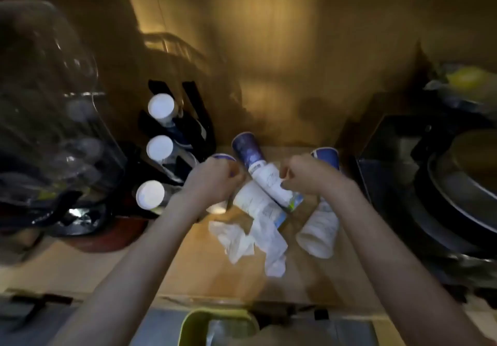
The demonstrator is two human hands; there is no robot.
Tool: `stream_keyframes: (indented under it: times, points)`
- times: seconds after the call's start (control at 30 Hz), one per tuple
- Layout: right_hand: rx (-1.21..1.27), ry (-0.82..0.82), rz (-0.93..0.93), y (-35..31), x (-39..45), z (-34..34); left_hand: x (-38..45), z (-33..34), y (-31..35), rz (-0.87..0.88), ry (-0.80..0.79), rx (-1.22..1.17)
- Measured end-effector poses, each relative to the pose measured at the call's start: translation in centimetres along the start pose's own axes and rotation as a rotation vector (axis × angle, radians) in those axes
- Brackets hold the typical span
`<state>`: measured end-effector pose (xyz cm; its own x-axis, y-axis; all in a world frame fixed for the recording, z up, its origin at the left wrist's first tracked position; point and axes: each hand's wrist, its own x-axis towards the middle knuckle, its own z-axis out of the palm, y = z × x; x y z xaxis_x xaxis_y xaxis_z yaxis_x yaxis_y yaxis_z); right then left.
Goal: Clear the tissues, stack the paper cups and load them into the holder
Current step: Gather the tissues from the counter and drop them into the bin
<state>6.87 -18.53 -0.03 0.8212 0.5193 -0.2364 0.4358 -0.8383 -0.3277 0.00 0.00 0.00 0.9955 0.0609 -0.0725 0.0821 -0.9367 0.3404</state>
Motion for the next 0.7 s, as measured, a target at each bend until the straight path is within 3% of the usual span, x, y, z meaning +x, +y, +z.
stream_keyframes:
  times: [0.2, 0.43, 0.57, 0.7]
  points:
    - [0.065, 0.076, -0.022, 1.0, -1.6, 11.2, -3.2, 10.2, -3.0, -0.139, -0.171, -0.052]
    - [0.041, 0.173, -0.070, 1.6, -3.7, 19.7, -5.6, 18.6, -4.8, -0.082, -0.283, 0.128]
    - [-0.072, 0.050, -0.091, 2.8, -4.4, 22.1, -6.9, 20.8, -5.9, -0.014, -0.182, 0.105]
    - [-0.152, -0.024, -0.092, 3.6, -4.6, 23.0, -7.8, 21.2, -6.2, -0.078, -0.140, 0.036]
